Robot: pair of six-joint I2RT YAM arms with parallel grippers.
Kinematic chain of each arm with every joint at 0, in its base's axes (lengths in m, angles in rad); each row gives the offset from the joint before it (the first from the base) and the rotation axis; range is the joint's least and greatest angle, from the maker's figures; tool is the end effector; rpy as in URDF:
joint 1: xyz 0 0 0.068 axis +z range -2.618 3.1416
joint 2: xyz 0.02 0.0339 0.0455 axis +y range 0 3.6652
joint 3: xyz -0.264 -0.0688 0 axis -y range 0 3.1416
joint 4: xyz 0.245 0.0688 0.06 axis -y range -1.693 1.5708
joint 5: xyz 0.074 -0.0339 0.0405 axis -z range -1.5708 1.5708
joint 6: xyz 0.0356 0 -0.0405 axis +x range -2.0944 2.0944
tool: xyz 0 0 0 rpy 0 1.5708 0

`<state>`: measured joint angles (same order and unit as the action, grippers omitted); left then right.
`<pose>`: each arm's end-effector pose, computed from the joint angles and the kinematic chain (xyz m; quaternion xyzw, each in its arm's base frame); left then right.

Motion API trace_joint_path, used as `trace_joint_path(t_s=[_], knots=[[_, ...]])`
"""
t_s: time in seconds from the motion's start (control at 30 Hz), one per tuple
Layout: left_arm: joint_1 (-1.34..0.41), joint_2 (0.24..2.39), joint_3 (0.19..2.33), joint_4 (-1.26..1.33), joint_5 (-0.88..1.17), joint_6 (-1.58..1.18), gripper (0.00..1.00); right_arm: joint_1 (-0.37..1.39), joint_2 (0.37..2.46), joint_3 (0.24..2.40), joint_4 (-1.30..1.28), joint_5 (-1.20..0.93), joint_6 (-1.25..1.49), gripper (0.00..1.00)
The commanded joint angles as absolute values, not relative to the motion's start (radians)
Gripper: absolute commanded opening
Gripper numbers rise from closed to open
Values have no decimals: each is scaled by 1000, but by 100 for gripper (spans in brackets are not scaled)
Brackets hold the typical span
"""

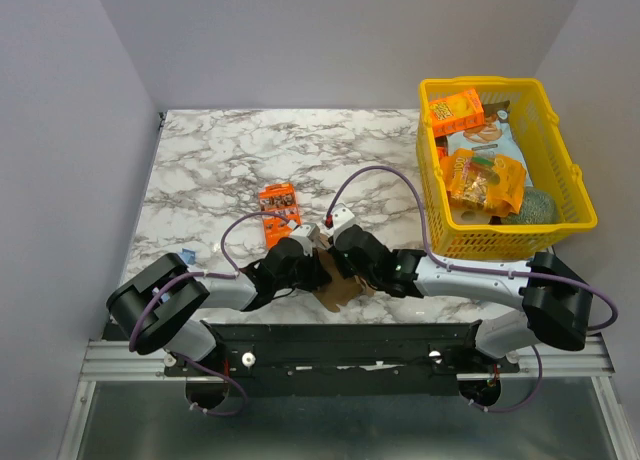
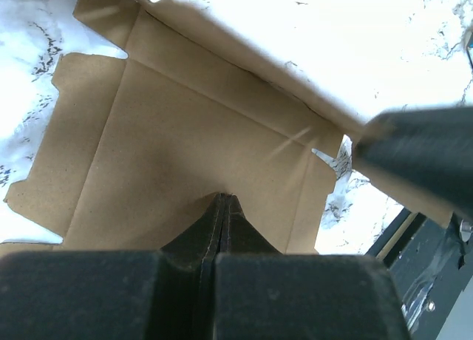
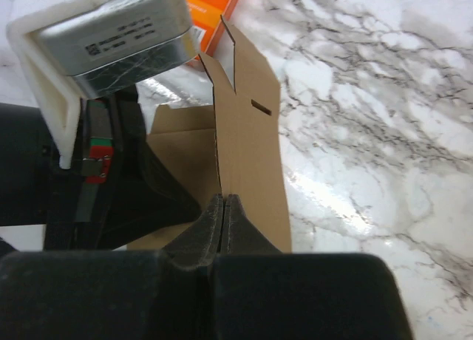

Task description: Fold the paper box

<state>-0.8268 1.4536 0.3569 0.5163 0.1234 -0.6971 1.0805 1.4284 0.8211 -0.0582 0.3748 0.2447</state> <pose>0.1632 -0.1838 0.1252 0.0862 0.8745 -0.3667 0.3057 0.1538 0.2605 0.2181 -0.2841 0.8406 0.1322 0.4418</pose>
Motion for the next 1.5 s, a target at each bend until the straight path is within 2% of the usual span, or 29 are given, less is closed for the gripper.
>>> trace_joint_path(t_s=[0.0, 0.23, 0.33, 0.37, 0.57, 0.73, 0.83, 0.87, 0.9, 1.13, 1.47], knots=[[-833, 1480, 331, 471, 95, -686, 0, 1086, 1494, 804, -146, 373, 325, 1], [-833, 1375, 331, 430, 97, -672, 0, 1086, 1451, 834, -228, 449, 310, 1], [-831, 1273, 347, 358, 77, -664, 20, 1088, 1440, 850, -261, 469, 301, 1], [-831, 1219, 356, 333, 72, -660, 31, 1088, 1440, 851, -267, 475, 296, 1], [-830, 1027, 399, 152, -30, -630, 45, 1086, 1460, 844, -271, 552, 264, 1], [-799, 996, 448, 124, -101, -666, 59, 1085, 1480, 835, -247, 586, 232, 1], [-776, 1026, 495, 152, -117, -686, 75, 1085, 1474, 825, -233, 586, 222, 1], [-763, 1047, 520, 166, -123, -687, 83, 1086, 1471, 824, -235, 583, 222, 1], [-755, 1061, 529, 184, -121, -686, 85, 1086, 1468, 822, -233, 581, 222, 1], [-715, 1258, 659, 275, -35, -600, 88, 1086, 1468, 821, -232, 565, 230, 1], [-704, 1413, 715, 370, 74, -549, 79, 1086, 1477, 815, -233, 563, 241, 1]])
